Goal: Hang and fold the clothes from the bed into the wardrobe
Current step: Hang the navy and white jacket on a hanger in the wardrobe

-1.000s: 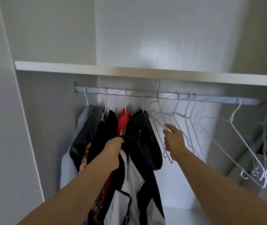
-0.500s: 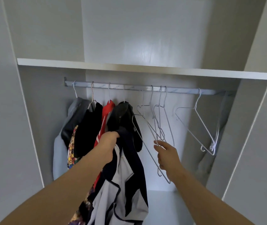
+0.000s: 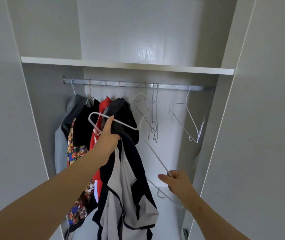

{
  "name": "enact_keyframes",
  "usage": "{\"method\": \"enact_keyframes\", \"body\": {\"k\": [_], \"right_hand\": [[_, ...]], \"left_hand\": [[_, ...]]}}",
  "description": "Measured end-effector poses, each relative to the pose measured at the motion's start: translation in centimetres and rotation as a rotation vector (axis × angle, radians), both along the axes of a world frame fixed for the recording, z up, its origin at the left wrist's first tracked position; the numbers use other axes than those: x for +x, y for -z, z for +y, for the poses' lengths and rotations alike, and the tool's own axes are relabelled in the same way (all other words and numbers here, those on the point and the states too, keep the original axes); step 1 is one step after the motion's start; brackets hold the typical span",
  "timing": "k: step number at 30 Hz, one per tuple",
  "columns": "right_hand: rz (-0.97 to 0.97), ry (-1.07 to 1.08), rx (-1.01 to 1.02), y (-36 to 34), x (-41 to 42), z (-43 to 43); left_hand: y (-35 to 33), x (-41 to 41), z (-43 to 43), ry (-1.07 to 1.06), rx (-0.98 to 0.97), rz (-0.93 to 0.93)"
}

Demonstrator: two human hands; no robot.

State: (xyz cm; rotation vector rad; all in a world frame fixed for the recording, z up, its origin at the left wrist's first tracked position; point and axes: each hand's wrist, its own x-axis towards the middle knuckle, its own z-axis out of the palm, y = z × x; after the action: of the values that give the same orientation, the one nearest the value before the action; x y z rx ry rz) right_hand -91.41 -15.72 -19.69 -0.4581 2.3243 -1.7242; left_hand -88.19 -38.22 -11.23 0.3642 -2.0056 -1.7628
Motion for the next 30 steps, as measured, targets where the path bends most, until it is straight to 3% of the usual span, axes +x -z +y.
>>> {"method": "enact_keyframes", "body": {"k": [9, 13, 16, 19, 22, 24, 28, 30], "right_hand": [[0.099, 0.049, 0.124, -2.3, 0.9, -1.4], [0.059, -0.079, -0.094, -5.2, 2.2, -4.8], [-0.002, -0.081, -0.281, -6.9, 2.6, -5.7], [0.087, 0.037, -0.235, -7.3, 2.2, -5.2], [0.085, 0.153, -0.229, -6.3, 1.2, -4.4], [0.039, 0.177, -0.295, -5.8, 0.5, -4.0], [0.029, 0.147, -0.39, -5.7, -0.4, -3.5], [0.002, 0.139, -0.453, -5.8, -0.8, -3.0]], "left_hand": [[-2.8, 1.9, 1.2, 0.036, -0.301, -0.069], [-2.3, 2.4, 2.5, 0.16, -0.466, -0.109], [-2.1, 2.5, 2.1, 0.197, -0.487, -0.116], [-2.0, 2.7, 1.3, 0.176, -0.579, -0.12], [-2.2, 2.8, 0.5, 0.018, -0.618, -0.078], [-2.6, 2.7, 0.2, -0.114, -0.538, -0.104], [-3.7, 3.1, -0.4, -0.133, 0.266, -0.353], [-3.7, 3.5, -1.0, -0.149, 0.366, -0.427]]}}
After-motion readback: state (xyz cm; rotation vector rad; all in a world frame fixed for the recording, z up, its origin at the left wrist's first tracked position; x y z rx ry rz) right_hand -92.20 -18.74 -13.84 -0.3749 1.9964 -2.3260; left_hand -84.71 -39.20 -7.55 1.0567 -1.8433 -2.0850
